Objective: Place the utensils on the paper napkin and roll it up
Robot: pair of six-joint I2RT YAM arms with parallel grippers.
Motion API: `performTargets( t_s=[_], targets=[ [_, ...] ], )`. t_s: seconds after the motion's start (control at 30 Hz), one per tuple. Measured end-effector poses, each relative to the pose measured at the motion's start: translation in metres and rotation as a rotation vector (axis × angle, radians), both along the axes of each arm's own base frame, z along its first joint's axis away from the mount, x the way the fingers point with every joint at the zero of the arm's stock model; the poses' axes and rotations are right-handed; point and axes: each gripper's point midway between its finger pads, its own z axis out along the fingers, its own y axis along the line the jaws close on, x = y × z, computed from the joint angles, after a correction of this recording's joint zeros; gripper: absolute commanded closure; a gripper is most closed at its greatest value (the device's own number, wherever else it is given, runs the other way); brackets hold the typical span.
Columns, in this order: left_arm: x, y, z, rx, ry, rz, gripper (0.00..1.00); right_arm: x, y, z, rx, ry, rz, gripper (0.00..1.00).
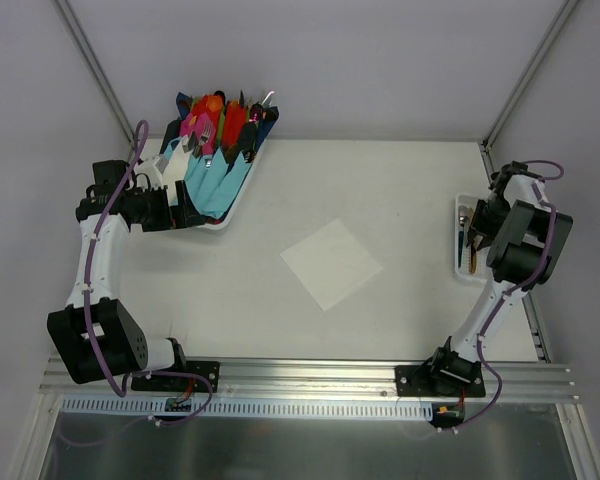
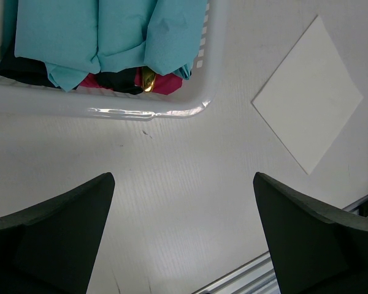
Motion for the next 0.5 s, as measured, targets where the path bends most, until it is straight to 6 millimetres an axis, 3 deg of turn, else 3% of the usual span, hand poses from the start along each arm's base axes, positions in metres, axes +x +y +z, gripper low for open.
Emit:
performTargets(
  t_s=[0.2,0.4,0.5],
  targets=[
    [0.0,0.0007,0.0,0.0,0.0,0.002,0.01,-0.002,0.0012,-0.0085,-0.02,0.034,0.026,0.7],
    [0.0003,0.0044,-0.0001,0.001,0.0,0.013,0.01,-0.0017,0.0039,-0.0086,-0.04,0.045,0.056,0.98],
    [0.0003,0.0062,-0.0001,0.001,0.0,0.019,0.01,-0.0017,0.0038,-0.008,-0.052,0.049,0.066,1.0]
  ],
)
